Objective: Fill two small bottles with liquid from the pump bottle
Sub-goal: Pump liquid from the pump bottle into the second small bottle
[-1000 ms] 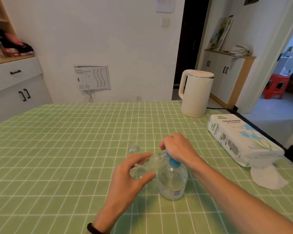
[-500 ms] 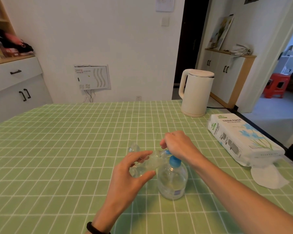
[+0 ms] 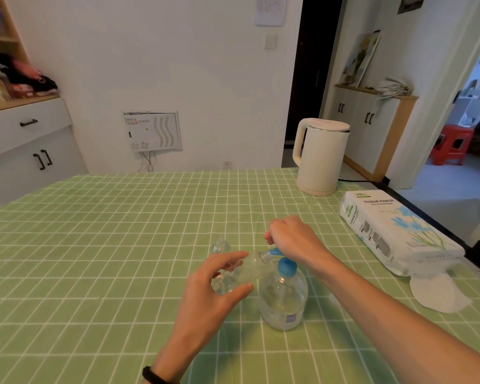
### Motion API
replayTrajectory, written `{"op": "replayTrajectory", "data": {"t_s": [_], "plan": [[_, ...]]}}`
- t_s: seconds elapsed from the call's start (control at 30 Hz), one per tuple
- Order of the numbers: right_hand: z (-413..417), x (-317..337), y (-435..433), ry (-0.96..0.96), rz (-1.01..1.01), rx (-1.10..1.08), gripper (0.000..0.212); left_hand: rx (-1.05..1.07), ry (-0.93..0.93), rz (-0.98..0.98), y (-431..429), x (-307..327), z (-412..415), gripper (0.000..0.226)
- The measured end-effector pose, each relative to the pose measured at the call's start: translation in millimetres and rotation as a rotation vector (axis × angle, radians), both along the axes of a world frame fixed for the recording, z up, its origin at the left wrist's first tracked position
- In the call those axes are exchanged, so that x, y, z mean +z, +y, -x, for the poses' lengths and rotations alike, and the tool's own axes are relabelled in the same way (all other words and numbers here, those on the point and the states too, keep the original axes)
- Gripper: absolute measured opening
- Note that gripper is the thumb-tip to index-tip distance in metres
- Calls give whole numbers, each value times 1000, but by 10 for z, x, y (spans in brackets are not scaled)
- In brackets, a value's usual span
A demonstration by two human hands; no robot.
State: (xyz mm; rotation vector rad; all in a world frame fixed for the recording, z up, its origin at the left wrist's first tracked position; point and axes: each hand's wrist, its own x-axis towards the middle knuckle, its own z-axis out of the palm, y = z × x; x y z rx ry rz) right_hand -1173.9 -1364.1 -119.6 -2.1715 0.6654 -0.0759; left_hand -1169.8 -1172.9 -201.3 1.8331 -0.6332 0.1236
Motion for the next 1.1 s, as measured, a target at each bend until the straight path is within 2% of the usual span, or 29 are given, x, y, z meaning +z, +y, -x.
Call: {"op": "replayTrajectory", "data": {"t_s": [1.1], "plan": [[-44,-54,-3,1,5,-14,42,-5,-17,10,17,36,-10,54]]}}
